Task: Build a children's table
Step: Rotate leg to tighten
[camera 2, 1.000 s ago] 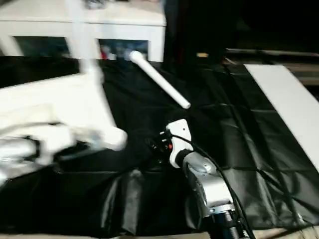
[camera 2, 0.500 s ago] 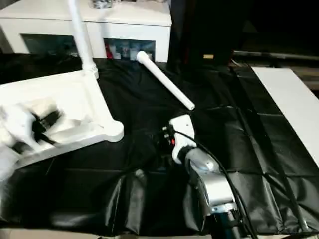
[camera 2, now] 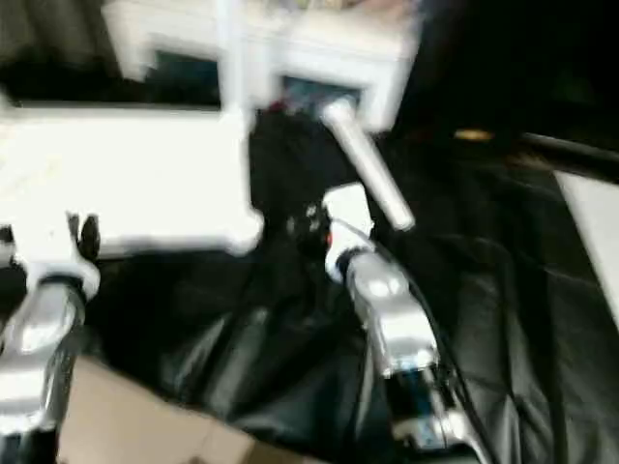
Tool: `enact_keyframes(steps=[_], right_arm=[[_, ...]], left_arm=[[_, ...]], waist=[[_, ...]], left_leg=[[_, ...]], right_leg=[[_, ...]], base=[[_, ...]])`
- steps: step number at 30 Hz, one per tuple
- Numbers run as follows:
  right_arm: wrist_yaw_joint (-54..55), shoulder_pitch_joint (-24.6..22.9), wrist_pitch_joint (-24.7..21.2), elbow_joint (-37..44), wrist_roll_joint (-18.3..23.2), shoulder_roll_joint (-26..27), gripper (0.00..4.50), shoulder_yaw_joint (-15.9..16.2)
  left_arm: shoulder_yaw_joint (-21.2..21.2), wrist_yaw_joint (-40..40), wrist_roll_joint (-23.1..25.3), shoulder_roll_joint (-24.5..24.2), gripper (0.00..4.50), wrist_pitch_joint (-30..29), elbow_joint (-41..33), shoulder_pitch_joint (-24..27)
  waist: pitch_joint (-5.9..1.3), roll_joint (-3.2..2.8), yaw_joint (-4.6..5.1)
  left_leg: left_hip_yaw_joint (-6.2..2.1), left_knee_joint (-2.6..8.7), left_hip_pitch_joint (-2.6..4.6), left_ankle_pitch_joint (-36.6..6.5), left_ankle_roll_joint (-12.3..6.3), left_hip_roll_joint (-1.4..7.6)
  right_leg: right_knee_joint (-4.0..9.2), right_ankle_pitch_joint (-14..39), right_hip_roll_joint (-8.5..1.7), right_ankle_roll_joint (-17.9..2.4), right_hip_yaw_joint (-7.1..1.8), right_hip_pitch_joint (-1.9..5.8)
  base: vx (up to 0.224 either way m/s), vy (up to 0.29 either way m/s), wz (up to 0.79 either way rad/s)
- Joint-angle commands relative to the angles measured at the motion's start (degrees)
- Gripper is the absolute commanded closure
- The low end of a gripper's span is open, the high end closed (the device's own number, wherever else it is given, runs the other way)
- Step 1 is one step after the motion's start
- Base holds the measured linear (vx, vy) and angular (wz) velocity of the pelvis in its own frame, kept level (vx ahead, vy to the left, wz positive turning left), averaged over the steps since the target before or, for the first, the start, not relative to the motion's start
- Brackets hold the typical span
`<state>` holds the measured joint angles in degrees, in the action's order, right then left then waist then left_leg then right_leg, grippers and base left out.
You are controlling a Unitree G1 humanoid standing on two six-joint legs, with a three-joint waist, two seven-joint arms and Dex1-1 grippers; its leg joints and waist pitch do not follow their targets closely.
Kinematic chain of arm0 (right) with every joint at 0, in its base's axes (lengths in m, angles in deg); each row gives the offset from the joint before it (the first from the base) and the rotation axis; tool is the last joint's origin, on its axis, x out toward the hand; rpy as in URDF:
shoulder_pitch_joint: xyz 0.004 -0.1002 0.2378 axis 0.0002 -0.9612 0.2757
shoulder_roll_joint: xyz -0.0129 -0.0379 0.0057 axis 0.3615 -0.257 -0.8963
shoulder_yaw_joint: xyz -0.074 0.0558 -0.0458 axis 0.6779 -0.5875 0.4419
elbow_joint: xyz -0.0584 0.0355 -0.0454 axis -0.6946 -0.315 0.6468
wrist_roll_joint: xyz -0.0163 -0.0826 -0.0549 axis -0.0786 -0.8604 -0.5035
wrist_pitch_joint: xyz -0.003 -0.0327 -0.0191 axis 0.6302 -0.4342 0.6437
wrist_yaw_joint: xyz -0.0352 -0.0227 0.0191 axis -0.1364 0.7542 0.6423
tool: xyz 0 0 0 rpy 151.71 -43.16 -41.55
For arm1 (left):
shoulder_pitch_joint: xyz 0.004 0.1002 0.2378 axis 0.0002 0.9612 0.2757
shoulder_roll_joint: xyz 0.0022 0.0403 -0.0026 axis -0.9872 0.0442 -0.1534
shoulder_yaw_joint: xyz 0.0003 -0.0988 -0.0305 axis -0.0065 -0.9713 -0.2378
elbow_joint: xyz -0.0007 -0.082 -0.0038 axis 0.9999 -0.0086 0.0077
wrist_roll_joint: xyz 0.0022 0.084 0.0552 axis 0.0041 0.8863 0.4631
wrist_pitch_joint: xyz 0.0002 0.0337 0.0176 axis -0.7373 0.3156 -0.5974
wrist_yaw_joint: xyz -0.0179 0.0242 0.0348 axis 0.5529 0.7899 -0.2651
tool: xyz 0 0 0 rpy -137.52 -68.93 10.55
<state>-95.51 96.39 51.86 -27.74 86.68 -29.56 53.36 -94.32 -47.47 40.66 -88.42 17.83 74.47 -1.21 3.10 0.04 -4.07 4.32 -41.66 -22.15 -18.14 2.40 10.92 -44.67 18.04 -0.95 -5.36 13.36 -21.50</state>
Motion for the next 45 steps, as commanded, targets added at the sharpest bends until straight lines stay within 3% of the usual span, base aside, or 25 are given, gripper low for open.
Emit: enact_keyframes(steps=[1, 2, 3, 4, 5, 6, 7, 9, 10, 12, 13, 14, 15, 18, 20, 25, 31, 37, 38, 40, 41, 42, 43, 44, 45], right_arm=[[1.3, 0.7, -0.7, -0.6, -0.2, -0.8, 0.33, -1.6], [1.8, 0.8, -1.2, -1.1, -0.5, -1.1, 0.33, -1.6], [2.1, 0.6, -2.5, -1.7, 1.2, -0.6, 0.33, -3.3], [2.1, 0.6, -2.5, -1.7, 1.2, -0.6, 0.33, -3.3], [2.1, 0.4, -3.5, -1.9, 2.8, 0.0, 0.33, -4.8], [2.1, 0.4, -3.5, -1.9, 2.8, 0.0, 0.33, -4.8], [2.0, 0.3, -3.5, -2.0, 2.5, 0.0, 0.33, -4.7], [2.1, 0.1, -3.8, -2.0, 1.5, -0.2, 0.33, -3.8], [2.2, 0.0, -3.9, -2.0, 1.2, -0.3, 0.33, -3.5], [1.5, -0.2, -3.4, -1.7, 0.7, -0.5, 0.33, -2.4], [1.2, -0.4, -2.8, -1.4, 0.7, -0.6, 0.33, -2.1], [1.1, -0.5, -2.4, -1.2, 0.7, -0.6, 0.33, -1.9], [0.8, -0.8, -2.1, -0.6, 1.1, -0.4, 0.33, -1.9], [0.1, -1.4, -2.2, 0.3, 1.5, -0.1, 0.33, -2.0], [0.0, -1.5, -2.3, 0.4, 1.5, 0.0, 0.33, -2.1], [-0.2, -1.6, -2.4, 0.6, 1.6, 0.3, 0.33, -1.9], [-0.5, -1.5, -2.2, 0.4, 1.6, 0.1, 0.33, -1.6], [1.6, -0.8, -2.8, -0.8, 1.4, 0.3, 0.33, -3.2], [2.1, -0.7, -2.9, -1.0, 1.2, 0.1, 0.33, -3.5], [2.3, -0.7, -2.9, -1.0, 1.2, 0.0, 0.33, -3.7], [2.6, -0.7, -3.1, -1.0, 1.2, 0.0, 0.33, -3.9], [2.8, -0.7, -3.3, -1.0, 1.1, -0.1, 0.33, -4.0], [3.1, -0.7, -4.0, -1.0, 1.1, -0.3, 0.33, -4.2], [3.5, -0.5, -4.7, -1.2, 1.0, -0.5, 0.33, -4.5], [3.6, -0.5, -4.7, -1.2, 1.0, -0.5, 0.33, -4.6]], left_arm=[[0.4, 0.7, 1.2, -0.2, 3.52, -2.1, -1.3, -0.5], [0.2, 0.4, 0.7, -0.1, 3.52, -2.8, -1.4, -0.6], [0.0, -0.2, -0.1, 0.4, 3.52, -2.9, -1.8, -0.7], [0.0, -0.2, -0.1, 0.4, 3.52, -2.9, -1.8, -0.7], [1.1, -0.9, 0.6, 0.3, 3.52, -3.7, -2.2, -0.9], [1.1, -0.9, 0.6, 0.3, 3.52, -3.7, -2.2, -0.9], [1.9, -1.4, 1.0, 0.1, 3.52, -3.6, -2.4, -1.0], [2.6, -0.8, 1.2, 0.6, 3.52, -5.7, -3.3, -1.2], [3.0, -0.4, 1.5, 0.7, 3.52, -7.0, -3.6, -1.3], [2.9, -1.7, -0.5, 1.3, 3.52, -5.4, -4.2, -1.6], [2.7, -1.5, -0.6, 1.3, 3.52, -5.6, -4.3, -1.8], [2.6, -1.3, -0.5, 1.4, 3.52, -6.1, -4.4, -2.0], [2.6, -1.6, -0.2, 1.2, 3.52, -6.4, -4.5, -2.2], [3.0, -3.2, -0.9, 1.0, 3.52, -6.0, -4.7, -2.1], [3.4, -3.4, -0.9, 0.8, 3.52, -6.3, -5.0, -2.0], [3.9, -3.8, -1.2, 1.1, 3.52, -7.4, -5.8, -1.5], [4.5, -4.5, -0.7, 0.7, 3.52, -6.9, -6.3, -0.9], [5.1, -5.4, -0.7, 0.2, 3.52, -7.5, -6.7, -0.6], [5.2, -5.6, -0.8, 0.1, 3.52, -7.5, -6.9, -0.5], [5.2, -5.7, -0.8, 0.1, 3.52, -7.6, -6.9, -0.5], [5.2, -5.8, -0.9, 0.1, 3.52, -7.6, -6.9, -0.5], [5.2, -6.0, -0.9, 0.0, 3.52, -7.6, -6.9, -0.5], [5.3, -6.1, -0.9, 0.0, 3.52, -7.7, -6.9, -0.5], [5.3, -6.2, -0.9, 0.0, 3.52, -7.8, -6.8, -0.5], [5.3, -6.2, -0.9, 0.0, 3.52, -7.8, -6.8, -0.5]], waist=[[-4.41, -3.3, 1.19], [-4.79, -2.94, 1.14], [-4.84, -1.89, 0.9], [-4.28, 0.49, 0.3], [-4.29, 2.57, -1.23], [-4.4, 3.85, -3.3], [-4.03, 3.66, -5.79], [-3.99, 4.88, -6.45], [-4.14, 4.03, -6.15], [-4.29, 1.3, -4.41], [-4.47, -1.16, -3.2], [-3.74, -4.1, -0.87], [-3.15, -3.42, 0.84], [-2.7, -1.87, 1.35], [-1.94, -1.23, 1.24], [-2.01, 0.08, 1.39], [-2.4, -0.87, 2.26], [-4.47, -0.71, 1.18], [-5.04, -0.88, 1.28], [-5.74, -1.15, 2.65], [-6.17, -1.47, 4.62], [-5.51, -0.47, 4.91], [-5.2, 0.22, 4.29], [-4.28, 3.28, 1.19], [-3.81, 2.73, -1.21]], left_leg=[[-11.39, 6.88, 7.31, 35.7, -31.49, 10.81], [-11.14, 6.19, 6.56, 49.6, -33.74, 6.52], [-5.49, 4.58, 5.89, 48.6, -28.56, 3.08], [-2.45, 2.5, 3.35, 43.1, -25.02, -1.06], [3.73, -0.23, 1.11, 21.2, -14.59, -4.87], [3.1, -0.07, -1.16, 9.5, -8.93, -4.38], [3.23, -1.33, -0.29, -4.1, -2.06, -3.28], [0.47, -3.19, -3.04, -5.5, -1.76, -5.41], [-0.81, -3.06, -2.56, -3.0, -1.02, -5.21], [-3.85, 1.53, -0.91, 0.8, -1.03, -3.01], [-3.76, 6.96, 1.42, 1.5, -0.98, -1.71], [-5.39, 11.76, 3.47, -3.9, 1.06, 1.21], [-5.9, 13.09, 2.7, -11.1, 2.71, 2.51], [-3.32, 11.32, 2.44, -17.7, 2.31, -0.4], [-2.09, 11.53, 2.92, -26.1, 3.35, -0.53], [1.43, 11.56, 4.82, -21.1, -2.52, -1.07], [2.05, 13.8, 5.61, -20.2, -2.91, 0.47], [3.79, 11.84, 5.01, 4.3, -9.26, -2.0], [3.36, 11.25, 5.76, 11.8, -12.48, -2.78], [0.05, 10.13, 11.48, 26.9, -19.33, -2.03], [-5.03, 8.85, 17.74, 36.1, -26.04, 1.95], [-6.88, 8.66, 17.46, 37.7, -28.66, 2.74], [-5.13, 7.79, 14.86, 34.2, -25.64, -0.71], [0.58, 4.92, 3.89, 14.5, -18.67, -9.08], [0.36, -1.98, -0.58, -0.1, -11.15, -7.1]], right_leg=[[-2.47, 8.7, -4.64, -0.5, -7.75, -7.64], [-1.51, 3.5, -4.31, 1.0, -10.55, -7.93], [3.91, -6.2, -4.73, 1.2, -12.99, -6.73], [8.6, -14.9, -5.73, 3.3, -14.47, -4.22], [11.93, -11.2, -5.47, 0.8, -20.01, -2.48], [12.36, -8.3, -7.05, 5.0, -23.98, 0.25], [13.8, 1.0, -8.49, 12.0, -29.04, -0.53], [12.9, -12.3, -8.81, 10.3, -34.33, 4.4], [12.81, -19.8, -8.64, 7.5, -34.36, 4.17], [13.15, -28.5, -8.4, -0.8, -29.11, 3.71], [13.42, -19.0, -4.71, -3.4, -25.49, 3.36], [8.3, -6.6, 0.18, -2.1, -17.83, -1.49], [7.11, -1.2, -1.32, 0.5, -14.73, -1.35], [12.01, -1.2, -6.13, -0.8, -14.25, 0.43], [14.33, 17.7, -7.98, -1.2, -14.59, 0.69], [17.99, 39.1, -7.89, 0.0, -13.47, 2.35], [16.62, 20.5, -6.77, -5.6, -10.9, 4.86], [14.2, -0.6, -5.92, -12.7, -11.41, 8.08], [12.93, -7.5, -4.87, -12.5, -11.0, 7.9], [9.28, -14.1, -2.43, -8.1, -9.39, 2.97], [6.36, -5.9, -3.46, -0.2, -8.72, -4.55], [5.51, -0.8, -5.97, 5.2, -10.32, -7.12], [7.42, -4.2, -6.67, 4.7, -11.31, -4.99], [11.06, -6.9, -7.93, 2.2, -16.92, 7.49], [14.13, -14.3, -15.7, -12.6, -24.29, 11.33]], base=[[0.036, -0.264, 0.54], [-0.021, -0.255, 0.5], [-0.021, -0.255, 0.5], [-0.075, -0.234, 0.23], [-0.043, -0.217, -0.15], [-0.043, -0.217, -0.15], [-0.033, -0.164, -0.33], [-0.074, -0.064, -0.43], [-0.078, -0.005, -0.47], [-0.1, 0.035, -0.27], [-0.125, 0.062, -0.07], [-0.133, 0.086, 0.01], [-0.133, 0.086, 0.01], [-0.094, 0.038, 0.11], [-0.079, -0.035, 0.06], [-0.024, -0.06, 0.03], [0.049, -0.012, -0.04], [0.144, 0.002, 0.01], [0.222, 0.023, 0.09], [0.227, 0.011, 0.1], [0.177, -0.041, -0.06], [0.177, -0.041, -0.06], [0.11, -0.061, -0.23], [0.116, 0.011, 0.14], [0.116, 0.011, 0.14]])
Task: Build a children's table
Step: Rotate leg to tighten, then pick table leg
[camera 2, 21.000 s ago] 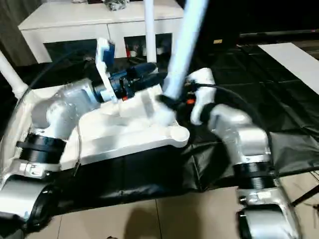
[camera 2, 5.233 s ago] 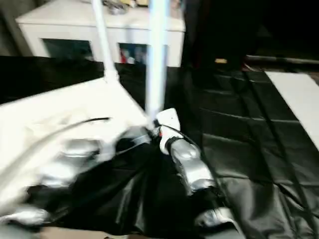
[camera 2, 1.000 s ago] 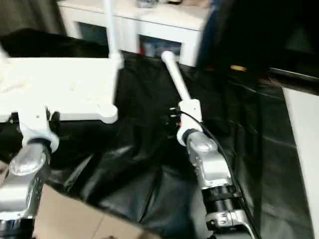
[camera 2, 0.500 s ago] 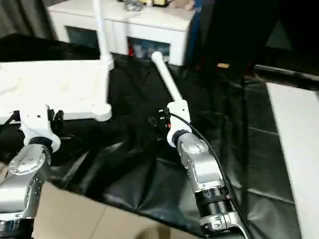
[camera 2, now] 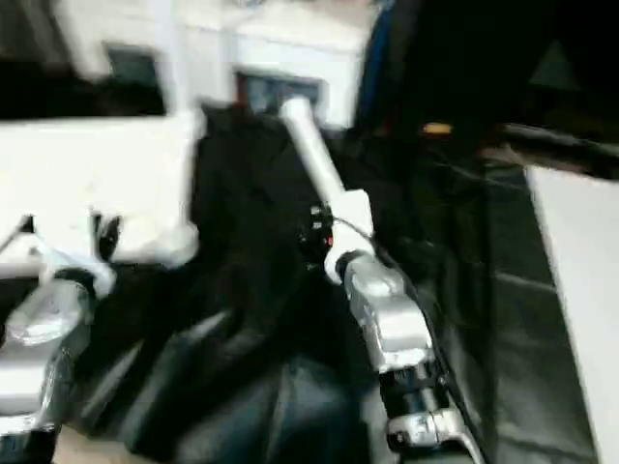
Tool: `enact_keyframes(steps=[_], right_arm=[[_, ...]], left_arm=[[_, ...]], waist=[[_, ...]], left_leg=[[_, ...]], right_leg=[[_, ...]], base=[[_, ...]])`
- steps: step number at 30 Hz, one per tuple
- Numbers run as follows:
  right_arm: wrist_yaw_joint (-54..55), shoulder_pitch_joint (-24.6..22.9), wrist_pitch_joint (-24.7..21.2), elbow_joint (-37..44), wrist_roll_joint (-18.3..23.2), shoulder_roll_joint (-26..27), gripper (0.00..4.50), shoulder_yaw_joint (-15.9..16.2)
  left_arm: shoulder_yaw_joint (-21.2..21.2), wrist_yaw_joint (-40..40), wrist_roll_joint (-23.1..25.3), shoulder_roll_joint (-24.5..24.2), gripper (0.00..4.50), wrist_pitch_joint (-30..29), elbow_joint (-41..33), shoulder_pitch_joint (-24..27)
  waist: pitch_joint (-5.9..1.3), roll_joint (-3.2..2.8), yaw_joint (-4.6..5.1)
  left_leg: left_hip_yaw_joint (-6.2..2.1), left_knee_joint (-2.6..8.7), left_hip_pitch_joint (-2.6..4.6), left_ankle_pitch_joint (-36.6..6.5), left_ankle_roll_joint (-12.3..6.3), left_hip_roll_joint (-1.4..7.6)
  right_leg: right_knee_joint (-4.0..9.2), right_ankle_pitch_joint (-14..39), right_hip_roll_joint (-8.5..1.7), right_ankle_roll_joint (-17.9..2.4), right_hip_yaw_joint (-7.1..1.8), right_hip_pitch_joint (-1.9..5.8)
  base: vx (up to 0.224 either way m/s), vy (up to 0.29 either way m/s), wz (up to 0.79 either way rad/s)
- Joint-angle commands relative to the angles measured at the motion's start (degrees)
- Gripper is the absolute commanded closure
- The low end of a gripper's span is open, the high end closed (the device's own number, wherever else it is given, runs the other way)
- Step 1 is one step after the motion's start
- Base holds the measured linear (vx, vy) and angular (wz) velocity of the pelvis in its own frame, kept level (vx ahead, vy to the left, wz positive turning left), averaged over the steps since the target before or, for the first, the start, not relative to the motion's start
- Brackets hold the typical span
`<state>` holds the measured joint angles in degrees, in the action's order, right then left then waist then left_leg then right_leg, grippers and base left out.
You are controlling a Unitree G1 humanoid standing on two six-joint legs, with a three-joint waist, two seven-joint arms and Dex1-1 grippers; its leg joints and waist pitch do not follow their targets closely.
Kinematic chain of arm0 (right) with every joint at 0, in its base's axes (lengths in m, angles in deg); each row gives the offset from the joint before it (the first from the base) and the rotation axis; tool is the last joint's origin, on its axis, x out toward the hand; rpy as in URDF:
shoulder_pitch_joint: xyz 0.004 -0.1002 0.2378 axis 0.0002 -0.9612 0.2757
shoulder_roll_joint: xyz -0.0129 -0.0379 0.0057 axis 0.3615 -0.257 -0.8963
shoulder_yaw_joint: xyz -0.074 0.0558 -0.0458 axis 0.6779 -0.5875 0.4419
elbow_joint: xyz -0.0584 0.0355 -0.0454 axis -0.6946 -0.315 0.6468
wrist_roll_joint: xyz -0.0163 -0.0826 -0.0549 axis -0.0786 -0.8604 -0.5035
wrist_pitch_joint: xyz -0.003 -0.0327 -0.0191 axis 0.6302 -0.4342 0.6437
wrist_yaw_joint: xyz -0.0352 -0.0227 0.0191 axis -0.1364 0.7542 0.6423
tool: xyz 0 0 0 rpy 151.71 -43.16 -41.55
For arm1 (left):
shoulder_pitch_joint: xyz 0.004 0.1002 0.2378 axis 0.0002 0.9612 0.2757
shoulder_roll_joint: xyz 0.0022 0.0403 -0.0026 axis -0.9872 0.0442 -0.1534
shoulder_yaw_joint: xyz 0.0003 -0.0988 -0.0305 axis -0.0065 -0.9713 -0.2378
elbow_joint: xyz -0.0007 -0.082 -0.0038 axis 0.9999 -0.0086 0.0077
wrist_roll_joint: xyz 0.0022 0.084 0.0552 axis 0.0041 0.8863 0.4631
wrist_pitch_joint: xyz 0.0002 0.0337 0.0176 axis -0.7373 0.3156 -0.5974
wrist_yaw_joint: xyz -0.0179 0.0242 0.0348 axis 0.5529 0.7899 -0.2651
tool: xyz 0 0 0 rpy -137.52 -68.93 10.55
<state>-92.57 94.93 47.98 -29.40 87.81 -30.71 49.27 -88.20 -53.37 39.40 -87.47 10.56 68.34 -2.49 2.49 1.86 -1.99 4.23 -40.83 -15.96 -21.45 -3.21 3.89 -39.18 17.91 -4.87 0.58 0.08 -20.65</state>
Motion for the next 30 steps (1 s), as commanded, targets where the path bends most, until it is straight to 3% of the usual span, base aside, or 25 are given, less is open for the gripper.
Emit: enact_keyframes(steps=[1, 2, 3, 4, 5, 6, 7, 8, 9, 10, 11, 12, 13, 14, 15, 16, 17, 18, 21, 22, 26, 27, 28, 30], right_arm=[[0.8, 1.0, -1.1, 0.4, -0.2, 0.5, 0.33, -0.6], [0.8, 1.0, -1.1, 0.4, -0.3, 0.4, 0.33, -0.7], [0.8, 1.1, -1.0, 0.4, -0.2, 0.3, 0.33, -0.8], [0.2, 1.2, -0.8, 0.4, 0.6, 0.1, 0.33, -1.5], [0.3, 1.4, -0.7, 0.5, 1.0, -0.1, 0.17, -2.0], [0.9, 2.2, -1.0, 0.0, 0.9, -0.8, 0.17, -2.8], [0.9, 2.2, -1.0, -0.1, 0.9, -0.8, 0.17, -2.8], [1.0, 3.0, -1.1, -0.7, 0.7, -1.4, 0.17, -3.2], [0.9, 3.1, -1.1, -0.8, 0.8, -1.5, 0.17, -3.2], [1.6, 3.8, -1.2, -1.6, 0.5, -1.9, 0.17, -3.7], [2.1, 4.6, -1.6, -2.5, 0.2, -2.4, 0.17, -4.0], [2.5, 5.8, -1.4, -4.0, -0.1, -3.0, 0.17, -4.6], [2.6, 6.8, -1.3, -5.2, -0.2, -3.4, 0.17, -5.1], [2.6, 6.8, -1.3, -5.2, -0.2, -3.4, 0.17, -5.1], [3.0, 8.5, -0.9, -7.4, -0.8, -4.0, 0.17, -5.3], [2.9, 8.7, -0.9, -7.6, -0.8, -4.0, 0.17, -5.3], [3.0, 10.0, -0.3, -9.5, -0.7, -4.4, 0.17, -5.4], [3.0, 10.6, -0.1, -10.4, -0.6, -4.7, 0.17, -5.2], [3.5, 13.3, 0.2, -15.4, -1.7, -5.8, 0.17, -4.4], [3.4, 14.5, 0.5, -17.9, -2.0, -6.2, 0.17, -4.2], [3.1, 18.5, 1.1, -26.5, -3.3, -7.2, 0.17, -3.9], [1.7, 21.7, 0.5, -33.6, -3.4, -7.7, 0.17, -4.2], [1.7, 21.7, 0.5, -33.6, -3.4, -7.7, 0.17, -4.2], [1.1, 23.8, 1.0, -38.7, -3.4, -8.2, 0.17, -4.6]], left_arm=[[-0.7, -0.3, 0.3, -0.9, 3.52, -0.6, -0.7, 0.7], [-0.7, -0.4, 0.3, -0.9, 3.52, -0.8, -0.7, 0.7], [-0.6, -0.6, 0.1, -0.9, 3.52, -0.9, -0.9, 0.7], [-0.3, -1.0, 0.1, -1.0, 3.52, -1.3, -1.0, 0.8], [0.0, -1.7, -0.2, -1.2, 3.5, -1.5, -1.1, 1.0], [0.9, -3.1, -0.3, -1.9, 3.5, -1.3, -1.5, 1.5], [0.9, -3.1, -0.3, -1.9, 3.5, -1.3, -1.5, 1.5], [1.3, -4.0, -0.7, -2.3, 3.5, -1.5, -1.9, 1.9], [1.3, -4.1, -0.7, -2.3, 3.5, -1.6, -1.9, 1.9], [1.9, -5.3, -0.9, -3.0, 3.5, -1.8, -2.2, 2.3], [2.7, -6.5, -0.8, -3.7, 3.5, -2.1, -2.3, 2.6], [3.9, -8.8, -0.9, -4.9, 3.5, -2.1, -2.9, 3.2], [4.9, -10.6, -1.3, -5.8, 3.5, -2.7, -3.5, 3.6], [4.9, -10.6, -1.3, -5.8, 3.5, -2.7, -3.5, 3.6], [6.1, -13.4, -2.3, -7.3, 3.5, -4.0, -4.4, 4.0], [6.2, -13.5, -2.3, -7.4, 3.5, -4.1, -4.5, 4.0], [7.0, -15.5, -2.8, -8.5, 3.5, -5.3, -5.0, 4.2], [7.3, -16.3, -3.0, -8.9, 3.5, -5.9, -5.1, 4.3], [8.2, -19.3, -4.4, -10.1, 3.5, -7.8, -6.5, 4.3], [8.3, -20.7, -5.9, -10.4, 3.5, -9.2, -7.3, 4.3], [10.0, -26.0, -9.3, -13.0, 3.5, -12.8, -10.3, 4.5], [12.1, -30.1, -11.3, -15.8, 3.5, -15.3, -12.8, 4.8], [12.1, -30.1, -11.3, -15.8, 3.5, -15.3, -12.8, 4.8], [12.9, -32.2, -12.6, -17.1, 3.5, -17.5, -14.3, 5.0]], waist=[[-3.23, 0.51, -3.8], [-3.53, 0.04, -4.44], [-3.5, -1.11, -4.8], [-3.6, -2.49, -4.88], [-3.96, -5.77, -3.22], [-3.07, -8.18, -2.18], [-4.65, -6.47, -1.79], [-4.58, -6.72, -3.18], [-4.87, -5.38, -4.72], [-5.32, -4.91, -4.87], [-4.77, -3.25, -5.27], [-4.41, -2.6, -6.23], [-4.69, -2.23, -6.41], [-4.48, -2.85, -6.78], [-3.85, -3.35, -6.25], [-3.56, -3.34, -5.83], [-3.17, -3.2, -5.35], [-2.87, -3.35, -4.99], [-2.27, -3.19, -4.08], [-2.3, -3.29, -4.07], [-2.62, -3.03, -3.87], [-2.65, -3.03, -3.76], [-2.87, -3.12, -3.58], [-2.81, -3.22, -3.28]], left_leg=[[-0.48, -3.92, -7.74, 3.2, -1.38, 1.53], [-1.22, -4.33, -10.36, 4.4, 4.37, 3.11], [-2.1, -1.26, -11.34, 10.8, 5.99, 5.15], [-2.52, 2.47, -10.87, 17.9, 5.41, 6.5], [-2.19, 7.4, -5.4, 31.6, 2.8, 6.92], [-5.66, 9.19, -3.15, 27.3, -5.4, 11.85], [-6.7, 7.33, -0.95, 34.5, -9.78, 13.65], [-5.98, 5.97, -1.42, 44.4, -9.42, 12.37], [-4.83, 4.81, -1.86, 70.7, -5.28, 11.12], [-4.8, 4.07, -1.16, 72.0, -3.85, 10.23], [-2.33, 3.85, -3.76, 59.3, -1.26, 7.06], [0.44, 4.98, -6.4, 38.5, 1.43, 4.99], [0.7, 5.83, -6.97, 30.3, 2.64, 5.18], [1.08, 7.31, -6.54, 17.5, 4.87, 6.08], [1.34, 8.69, -6.26, 8.4, 7.17, 6.81], [1.47, 9.45, -6.2, 4.9, 8.14, 7.0], [1.85, 10.31, -5.96, -1.5, 9.55, 7.36], [2.12, 10.71, -5.46, -6.6, 10.2, 7.6], [2.14, 11.25, -5.22, -13.0, 11.34, 7.7], [2.14, 11.23, -5.1, -13.4, 11.43, 7.66], [2.57, 11.24, -5.38, -10.0, 10.63, 7.65], [2.74, 11.23, -5.5, -9.4, 10.41, 7.68], [2.71, 10.97, -5.33, -9.7, 10.51, 7.65], [2.99, 11.01, -5.68, -8.9, 10.58, 7.76]], right_leg=[[8.27, -18.4, -11.42, -23.9, -10.63, 10.97], [6.76, -30.5, -9.98, -29.1, -9.97, 12.6], [5.83, -40.8, -8.51, -28.4, -6.77, 12.03], [4.65, -43.0, -6.3, -25.2, -3.85, 10.62], [1.58, -30.0, 1.84, -14.7, 3.3, 5.85], [-4.47, -4.9, 2.88, -8.0, 3.92, -0.3], [-3.75, -3.1, 1.45, -5.5, 3.04, -1.31], [-3.44, -5.5, 1.05, -3.4, 2.68, -1.79], [-0.08, -16.3, -0.32, 2.3, 0.67, -2.66], [1.06, -18.4, -1.09, 2.6, -0.04, -3.14], [3.6, -22.8, -2.05, 0.8, -0.77, -1.74], [3.78, -25.4, -3.07, -1.9, -1.18, 0.12], [3.58, -26.2, -3.55, -2.2, -1.44, 1.31], [4.29, -22.0, -3.54, -3.8, -1.26, 1.11], [4.96, -14.2, -3.07, -5.9, -0.93, 1.01], [5.29, -10.0, -2.78, -6.6, -0.78, 0.97], [5.86, -1.7, -2.61, -7.4, -0.77, 0.72], [6.57, 5.6, -2.67, -7.5, -1.01, 0.04], [7.75, 17.9, -3.12, -6.6, -1.18, -0.55], [7.92, 18.9, -3.16, -6.4, -1.22, -0.64], [7.79, 14.9, -2.82, -7.2, -1.15, -0.61], [7.63, 14.5, -2.74, -7.6, -1.04, -0.68], [7.33, 14.7, -2.84, -8.3, -0.97, -0.88], [7.29, 13.2, -2.71, -8.8, -0.92, -0.69]], base=[[0.162, 0.07, 0.37], [0.108, 0.041, 0.18], [0.108, 0.041, 0.18], [-0.085, 0.001, 0.06], [-0.141, -0.005, -0.09], [-0.141, -0.005, -0.09], [0.0, 0.0, 0.0], [0.078, 0.064, 0.06], [0.078, 0.064, 0.06], [0.0, 0.0, 0.0], [0.0, 0.0, 0.0], [0.0, 0.0, 0.0], [0.0, 0.0, 0.0], [-0.069, -0.049, -0.02], [-0.069, -0.049, -0.02], [-0.101, -0.034, -0.04], [-0.099, -0.031, -0.04], [-0.099, -0.031, -0.04], [-0.086, -0.028, -0.06], [-0.073, -0.019, -0.06], [-0.029, -0.005, -0.02], [0.0, 0.0, 0.0], [0.0, 0.0, 0.0], [0.0, 0.0, 0.0]])
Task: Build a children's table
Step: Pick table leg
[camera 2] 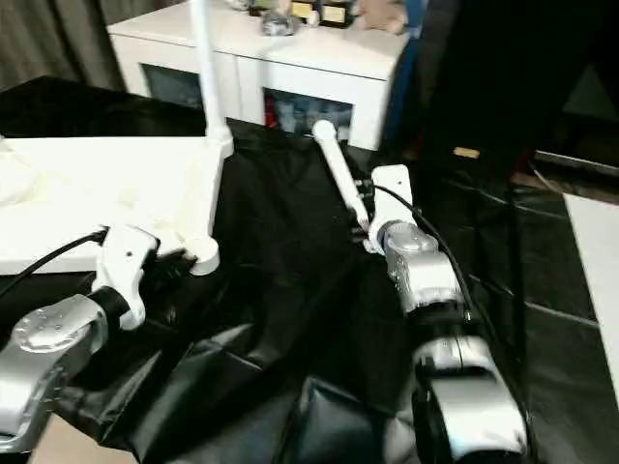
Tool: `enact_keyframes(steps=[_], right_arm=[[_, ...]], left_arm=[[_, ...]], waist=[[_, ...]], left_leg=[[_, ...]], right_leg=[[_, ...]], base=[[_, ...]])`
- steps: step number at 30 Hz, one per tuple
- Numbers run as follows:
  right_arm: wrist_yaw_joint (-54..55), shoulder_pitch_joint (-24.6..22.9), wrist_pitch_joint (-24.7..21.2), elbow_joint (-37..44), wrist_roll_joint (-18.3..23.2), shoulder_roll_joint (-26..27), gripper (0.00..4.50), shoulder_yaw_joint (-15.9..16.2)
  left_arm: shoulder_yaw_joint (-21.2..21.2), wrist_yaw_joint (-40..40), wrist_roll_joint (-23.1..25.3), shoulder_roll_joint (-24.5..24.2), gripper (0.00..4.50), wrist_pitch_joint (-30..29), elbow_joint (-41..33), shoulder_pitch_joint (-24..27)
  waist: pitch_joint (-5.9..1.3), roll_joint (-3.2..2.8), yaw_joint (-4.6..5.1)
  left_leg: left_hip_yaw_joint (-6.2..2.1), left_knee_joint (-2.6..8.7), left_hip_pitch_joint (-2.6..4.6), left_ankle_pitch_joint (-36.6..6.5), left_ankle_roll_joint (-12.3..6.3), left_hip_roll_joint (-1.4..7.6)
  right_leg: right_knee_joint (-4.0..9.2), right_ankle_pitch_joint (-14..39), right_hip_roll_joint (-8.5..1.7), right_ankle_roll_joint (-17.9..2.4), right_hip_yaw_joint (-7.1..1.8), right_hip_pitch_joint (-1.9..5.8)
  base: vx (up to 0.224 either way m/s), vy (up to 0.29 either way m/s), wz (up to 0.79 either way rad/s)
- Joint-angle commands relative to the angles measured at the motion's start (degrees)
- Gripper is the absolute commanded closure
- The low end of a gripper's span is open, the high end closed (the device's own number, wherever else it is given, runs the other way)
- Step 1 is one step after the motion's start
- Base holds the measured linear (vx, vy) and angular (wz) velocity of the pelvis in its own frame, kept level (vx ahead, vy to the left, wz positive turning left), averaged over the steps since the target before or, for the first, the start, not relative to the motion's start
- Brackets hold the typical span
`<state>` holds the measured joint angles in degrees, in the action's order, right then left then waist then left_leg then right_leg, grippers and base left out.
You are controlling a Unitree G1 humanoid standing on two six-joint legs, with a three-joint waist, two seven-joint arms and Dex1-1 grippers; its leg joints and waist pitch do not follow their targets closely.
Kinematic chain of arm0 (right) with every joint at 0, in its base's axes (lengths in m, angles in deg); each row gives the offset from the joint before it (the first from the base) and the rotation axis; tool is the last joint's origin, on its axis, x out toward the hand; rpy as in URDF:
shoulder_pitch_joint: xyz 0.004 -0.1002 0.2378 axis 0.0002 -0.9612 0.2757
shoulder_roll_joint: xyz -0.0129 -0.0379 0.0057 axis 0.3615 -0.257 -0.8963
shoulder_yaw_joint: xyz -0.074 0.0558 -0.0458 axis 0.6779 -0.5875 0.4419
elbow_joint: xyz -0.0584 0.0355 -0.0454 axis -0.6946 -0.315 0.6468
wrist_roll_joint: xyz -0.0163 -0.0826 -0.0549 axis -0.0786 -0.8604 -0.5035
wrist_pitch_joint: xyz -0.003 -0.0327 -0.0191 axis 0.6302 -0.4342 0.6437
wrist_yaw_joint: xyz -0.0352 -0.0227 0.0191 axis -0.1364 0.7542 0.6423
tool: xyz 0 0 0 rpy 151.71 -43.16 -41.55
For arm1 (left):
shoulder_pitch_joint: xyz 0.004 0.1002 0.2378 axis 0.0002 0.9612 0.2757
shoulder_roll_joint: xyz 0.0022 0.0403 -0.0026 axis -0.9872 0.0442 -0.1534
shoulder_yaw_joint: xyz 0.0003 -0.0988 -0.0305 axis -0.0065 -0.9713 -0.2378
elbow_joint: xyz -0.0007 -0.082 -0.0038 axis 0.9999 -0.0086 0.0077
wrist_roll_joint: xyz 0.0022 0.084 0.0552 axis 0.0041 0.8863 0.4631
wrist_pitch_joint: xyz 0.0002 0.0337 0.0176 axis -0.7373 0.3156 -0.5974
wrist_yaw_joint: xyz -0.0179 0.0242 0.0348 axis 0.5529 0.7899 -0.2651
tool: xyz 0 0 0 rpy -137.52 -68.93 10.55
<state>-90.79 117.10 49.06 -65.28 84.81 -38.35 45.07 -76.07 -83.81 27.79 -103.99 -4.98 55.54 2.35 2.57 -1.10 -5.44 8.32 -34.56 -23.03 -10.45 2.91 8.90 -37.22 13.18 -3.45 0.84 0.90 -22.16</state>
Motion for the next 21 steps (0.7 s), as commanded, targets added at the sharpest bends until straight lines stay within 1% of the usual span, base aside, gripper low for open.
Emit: enact_keyframes(steps=[1, 2, 3, 4, 5, 6, 7, 8, 9, 10, 12, 13, 14, 15, 18, 19, 20, 21], right_arm=[[-1.6, 2.8, 0.5, -6.1, -0.6, -1.0, 0.17, -0.1], [-2.6, 3.5, 0.9, -8.0, -0.1, -1.0, 0.17, -0.5], [-4.2, 4.4, 1.2, -10.7, 0.2, -1.0, 0.17, -0.8], [-4.5, 4.7, 1.3, -11.6, 0.1, -1.0, 0.17, -0.7], [-4.9, 5.0, 1.5, -12.7, 0.0, -1.0, 0.17, -0.7], [-4.9, 5.0, 1.5, -12.7, 0.0, -1.0, 0.17, -0.7], [-5.1, 5.4, 1.8, -13.8, -0.1, -1.1, 0.17, -0.7], [-5.0, 5.7, 2.3, -14.5, -0.4, -1.2, 0.17, -0.7], [-4.8, 5.8, 2.5, -15.0, -0.2, -1.3, 0.31, -1.0], [-4.7, 5.9, 2.6, -15.2, -0.1, -1.3, 0.49, -1.2], [-5.1, 6.2, 3.1, -16.1, 0.5, -1.3, 0.49, -1.8], [-5.5, 6.6, 3.4, -16.9, 0.6, -1.4, 0.54, -1.9], [-5.9, 6.9, 3.8, -17.5, 0.8, -1.5, 0.83, -2.0], [-6.2, 7.1, 4.1, -18.1, 0.7, -1.5, 0.83, -2.1], [-7.1, 7.6, 4.8, -19.3, 0.6, -1.6, 1.14, -2.1], [-7.3, 7.6, 4.9, -19.3, 0.6, -1.6, 1.14, -2.1], [-7.3, 7.6, 5.1, -19.4, 0.7, -1.6, 1.27, -2.1], [-7.4, 7.5, 5.2, -19.5, 0.6, -1.6, 1.42, -2.1]], left_arm=[[1.1, -2.8, -1.5, -1.1, 3.5, -3.1, -2.2, 0.2], [1.3, -3.1, -1.5, -1.2, 3.5, -3.5, -2.6, 0.3], [1.4, -3.2, -1.6, -1.4, 3.5, -4.0, -2.9, 0.5], [1.4, -3.2, -1.8, -1.5, 3.5, -4.3, -3.1, 0.4], [1.5, -3.2, -1.9, -1.7, 3.5, -4.6, -3.2, 0.4], [1.5, -3.2, -1.9, -1.7, 3.5, -4.6, -3.2, 0.4], [1.6, -3.3, -2.1, -2.0, 3.5, -4.9, -3.4, 0.3], [1.6, -3.2, -2.3, -2.1, 3.5, -5.2, -3.5, 0.2], [1.6, -3.1, -2.4, -2.2, 3.48, -5.3, -3.7, 0.2], [1.6, -2.9, -2.6, -2.3, 3.48, -5.4, -3.8, 0.2], [1.4, -2.9, -2.7, -2.4, 3.48, -5.8, -4.2, 0.3], [1.3, -3.0, -2.7, -2.5, 3.48, -6.1, -4.4, 0.3], [1.2, -3.1, -2.7, -2.5, 3.48, -6.3, -4.5, 0.3], [1.2, -3.2, -2.6, -2.5, 3.48, -6.5, -4.4, 0.2], [1.3, -3.1, -2.6, -2.5, 3.48, -6.5, -4.3, 0.0], [1.3, -3.1, -2.6, -2.5, 3.48, -6.4, -4.2, -0.1], [1.3, -3.0, -2.6, -2.5, 3.48, -6.4, -4.1, -0.2], [1.4, -3.0, -2.5, -2.5, 3.48, -6.3, -4.1, -0.3]], waist=[[-3.09, -0.47, 0.26], [-3.02, -0.51, 0.3], [-3.12, -0.42, 0.38], [-3.17, -0.45, 0.34], [-3.26, -0.38, 0.31], [-3.44, -0.45, 0.25], [-3.51, -0.48, 0.21], [-3.73, -0.5, 0.15], [-3.78, -0.03, 0.13], [-3.77, -0.12, 0.05], [-3.91, -0.24, 0.04], [-3.87, -0.23, 0.05], [-3.72, -0.32, 0.1], [-3.59, -0.3, 0.11], [-3.32, -0.36, 0.12], [-3.32, -0.46, 0.09], [-3.36, -0.41, 0.03], [-3.3, -0.42, 0.03]], left_leg=[[-0.92, 4.59, 1.47, -18.7, 4.47, 2.85], [-0.71, 4.55, 1.44, -18.2, 4.16, 2.85], [-0.63, 4.47, 1.25, -17.0, 3.74, 2.84], [-0.54, 4.44, 1.19, -16.0, 3.55, 2.84], [-0.46, 4.35, 1.04, -14.0, 3.06, 2.86], [-0.35, 4.21, 1.07, -12.5, 2.62, 2.85], [-0.32, 4.18, 0.98, -11.7, 2.45, 2.85], [-0.17, 3.96, 1.01, -10.0, 2.1, 2.88], [0.02, 3.85, 0.98, -8.8, 1.56, 2.9], [0.07, 3.82, 0.99, -8.5, 1.34, 2.9], [0.27, 3.62, 1.04, -7.6, 0.66, 2.94], [0.33, 3.62, 1.05, -7.9, 0.57, 2.96], [0.4, 3.7, 1.1, -9.1, 0.67, 3.05], [0.54, 3.76, 1.19, -10.6, 0.82, 3.12], [0.76, 4.02, 1.45, -14.0, 1.78, 3.32], [0.73, 4.05, 1.46, -14.2, 1.97, 3.33], [0.74, 4.05, 1.52, -14.4, 2.23, 3.39], [0.7, 4.13, 1.41, -14.3, 2.36, 3.35]], right_leg=[[5.04, 15.3, -4.01, -9.8, -1.69, 0.76], [5.11, 13.7, -3.91, -10.3, -1.68, 0.82], [4.99, 12.1, -3.92, -10.7, -1.66, 1.15], [4.93, 11.0, -3.9, -10.9, -1.65, 1.23], [4.75, 8.5, -3.81, -11.3, -1.61, 1.38], [4.56, 6.0, -3.75, -11.9, -1.54, 1.5], [4.42, 4.6, -3.7, -12.2, -1.51, 1.59], [4.12, 1.4, -3.54, -12.7, -1.44, 1.64], [3.99, -0.7, -3.46, -13.2, -1.39, 1.73], [3.93, -1.2, -3.43, -13.3, -1.37, 1.7], [3.8, -2.5, -3.34, -13.6, -1.37, 1.66], [3.82, -2.4, -3.33, -13.6, -1.37, 1.6], [3.94, -1.0, -3.34, -13.6, -1.41, 1.46], [4.14, 0.8, -3.34, -13.5, -1.47, 1.32], [4.62, 6.0, -3.44, -12.9, -1.56, 0.98], [4.63, 6.6, -3.44, -12.7, -1.57, 0.99], [4.66, 6.8, -3.44, -12.4, -1.6, 0.93], [4.61, 6.9, -3.42, -12.2, -1.59, 0.98]], base=[[0.0, 0.0, 0.0], [0.0, 0.0, 0.0], [0.0, 0.0, 0.0], [0.0, 0.0, 0.0], [0.0, 0.0, 0.0], [0.0, 0.0, 0.0], [0.0, 0.0, 0.0], [0.0, 0.0, 0.0], [0.0, 0.0, 0.0], [0.0, 0.0, 0.0], [0.0, 0.0, 0.0], [0.0, 0.0, 0.0], [0.0, 0.0, 0.0], [0.0, 0.0, 0.0], [0.0, 0.0, 0.0], [0.0, 0.0, 0.0], [0.0, 0.0, 0.0], [0.0, 0.0, 0.0]])
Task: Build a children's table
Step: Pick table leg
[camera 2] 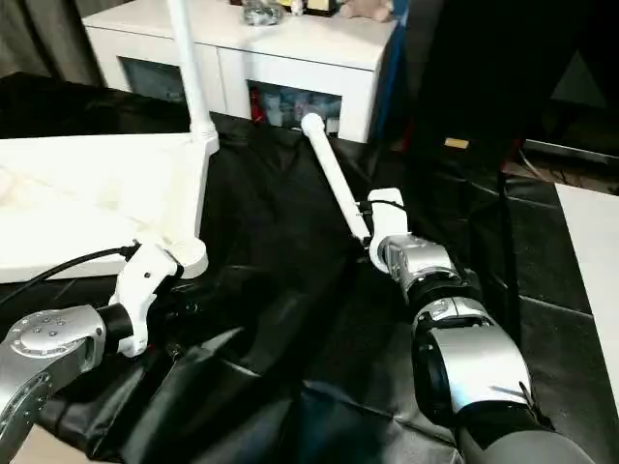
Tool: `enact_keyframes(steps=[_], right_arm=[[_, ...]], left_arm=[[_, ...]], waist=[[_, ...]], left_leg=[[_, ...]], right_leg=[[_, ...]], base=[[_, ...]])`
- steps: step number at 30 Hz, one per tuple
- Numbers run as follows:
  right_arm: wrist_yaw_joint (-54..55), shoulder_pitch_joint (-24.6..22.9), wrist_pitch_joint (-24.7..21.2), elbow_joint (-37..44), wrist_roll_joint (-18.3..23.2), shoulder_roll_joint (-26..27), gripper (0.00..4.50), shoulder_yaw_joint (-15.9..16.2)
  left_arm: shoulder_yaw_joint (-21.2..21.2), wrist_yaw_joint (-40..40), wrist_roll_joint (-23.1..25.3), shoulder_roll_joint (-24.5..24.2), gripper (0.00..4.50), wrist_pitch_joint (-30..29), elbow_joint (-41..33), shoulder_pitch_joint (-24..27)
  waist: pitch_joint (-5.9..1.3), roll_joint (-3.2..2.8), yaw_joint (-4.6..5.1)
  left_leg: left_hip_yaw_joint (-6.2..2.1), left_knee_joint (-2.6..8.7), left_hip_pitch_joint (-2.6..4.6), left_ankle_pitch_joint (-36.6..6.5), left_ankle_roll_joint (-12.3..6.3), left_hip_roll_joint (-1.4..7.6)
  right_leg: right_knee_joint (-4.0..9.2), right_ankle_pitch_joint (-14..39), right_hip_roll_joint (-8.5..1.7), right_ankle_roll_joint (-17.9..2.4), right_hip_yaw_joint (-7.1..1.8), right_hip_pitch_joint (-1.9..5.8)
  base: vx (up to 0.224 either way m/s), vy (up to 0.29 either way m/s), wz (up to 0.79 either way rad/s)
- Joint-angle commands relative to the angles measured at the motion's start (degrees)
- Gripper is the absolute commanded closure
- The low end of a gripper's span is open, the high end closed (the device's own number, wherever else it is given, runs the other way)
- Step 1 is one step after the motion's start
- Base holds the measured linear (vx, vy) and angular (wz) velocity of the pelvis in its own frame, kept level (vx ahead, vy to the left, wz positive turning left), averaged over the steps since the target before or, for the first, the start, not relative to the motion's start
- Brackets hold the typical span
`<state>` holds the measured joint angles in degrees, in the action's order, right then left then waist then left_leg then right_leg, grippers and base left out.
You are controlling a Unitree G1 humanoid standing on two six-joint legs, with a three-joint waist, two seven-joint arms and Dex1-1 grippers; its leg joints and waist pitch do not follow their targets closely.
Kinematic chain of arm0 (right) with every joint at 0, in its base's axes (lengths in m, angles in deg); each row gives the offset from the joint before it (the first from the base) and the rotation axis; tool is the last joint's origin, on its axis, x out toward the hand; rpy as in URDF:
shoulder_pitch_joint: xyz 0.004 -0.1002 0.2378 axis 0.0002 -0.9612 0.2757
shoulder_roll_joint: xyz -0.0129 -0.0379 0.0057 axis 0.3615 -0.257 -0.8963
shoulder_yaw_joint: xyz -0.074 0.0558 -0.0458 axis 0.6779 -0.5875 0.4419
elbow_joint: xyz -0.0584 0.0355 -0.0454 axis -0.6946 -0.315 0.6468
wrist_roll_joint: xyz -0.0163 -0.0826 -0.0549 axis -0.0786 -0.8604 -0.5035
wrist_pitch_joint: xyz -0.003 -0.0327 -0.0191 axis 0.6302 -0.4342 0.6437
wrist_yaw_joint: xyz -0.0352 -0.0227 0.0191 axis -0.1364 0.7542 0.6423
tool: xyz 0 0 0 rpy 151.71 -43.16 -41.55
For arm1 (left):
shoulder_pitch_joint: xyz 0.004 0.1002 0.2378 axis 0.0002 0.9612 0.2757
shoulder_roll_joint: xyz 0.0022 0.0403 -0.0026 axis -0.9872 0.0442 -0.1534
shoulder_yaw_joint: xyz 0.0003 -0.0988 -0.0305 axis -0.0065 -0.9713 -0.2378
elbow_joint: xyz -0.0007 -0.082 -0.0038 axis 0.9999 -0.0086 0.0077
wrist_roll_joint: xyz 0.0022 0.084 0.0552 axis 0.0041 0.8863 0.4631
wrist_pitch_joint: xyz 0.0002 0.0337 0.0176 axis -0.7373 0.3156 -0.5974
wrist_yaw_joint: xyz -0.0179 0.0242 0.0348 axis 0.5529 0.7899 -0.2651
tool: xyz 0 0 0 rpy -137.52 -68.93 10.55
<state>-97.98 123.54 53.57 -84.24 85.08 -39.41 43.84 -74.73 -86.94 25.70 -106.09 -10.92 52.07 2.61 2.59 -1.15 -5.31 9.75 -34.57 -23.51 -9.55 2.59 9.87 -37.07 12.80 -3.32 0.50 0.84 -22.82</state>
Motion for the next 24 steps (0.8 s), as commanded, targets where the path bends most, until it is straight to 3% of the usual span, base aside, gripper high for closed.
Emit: enact_keyframes(steps=[1, 20, 24], right_arm=[[-0.3, 1.1, 0.9, -0.7, 0.3, -0.5, 1.45, -0.9], [-5.8, -0.5, 3.2, -0.9, 0.9, 0.2, 3.11, -1.0], [-9.2, -2.2, 3.4, 1.5, 2.0, 0.5, 3.32, -1.3]], left_arm=[[0.1, 0.2, -0.4, -0.4, 3.48, -0.4, -0.5, -0.6], [1.4, 1.6, 1.6, 1.3, 3.48, 1.6, 2.9, -2.5], [0.3, 4.6, 2.2, 4.7, 3.48, 3.0, 6.8, -5.1]], waist=[[-3.37, -0.42, -0.14], [-3.47, -0.36, -0.11], [-3.48, -1.03, 0.07]], left_leg=[[-0.72, 4.13, 1.93, -15.2, 2.74, 2.39], [-0.66, 4.03, 1.87, -14.4, 2.1, 2.41], [-0.74, 4.12, 1.82, -14.8, 2.29, 2.39]], right_leg=[[4.46, 7.2, -3.56, -11.8, -1.53, 1.61], [4.45, 6.2, -3.62, -12.5, -1.54, 1.7], [4.55, 4.7, -3.45, -12.6, -1.45, 1.84]], base=[[0.0, 0.0, 0.0], [0.0, 0.0, 0.0], [0.0, 0.0, 0.0]])
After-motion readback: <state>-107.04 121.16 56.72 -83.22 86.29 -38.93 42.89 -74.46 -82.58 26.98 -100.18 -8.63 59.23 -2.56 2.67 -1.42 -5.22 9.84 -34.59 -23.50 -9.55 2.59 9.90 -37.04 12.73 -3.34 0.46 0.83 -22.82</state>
